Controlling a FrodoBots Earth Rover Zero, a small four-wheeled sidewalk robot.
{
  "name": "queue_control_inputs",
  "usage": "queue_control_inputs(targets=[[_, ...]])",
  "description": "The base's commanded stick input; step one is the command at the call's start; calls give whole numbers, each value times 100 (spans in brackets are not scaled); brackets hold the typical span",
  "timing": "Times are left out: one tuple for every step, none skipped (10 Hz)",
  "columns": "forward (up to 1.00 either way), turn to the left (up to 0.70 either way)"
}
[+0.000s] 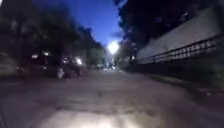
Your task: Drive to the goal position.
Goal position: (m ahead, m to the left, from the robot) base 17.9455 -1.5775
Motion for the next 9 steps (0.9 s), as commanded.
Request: queue_control_inputs(targets=[[85,0],[85,0],[85,0],[85,0],[85,0],[85,0],[85,-13],[85,-34],[85,-34]])
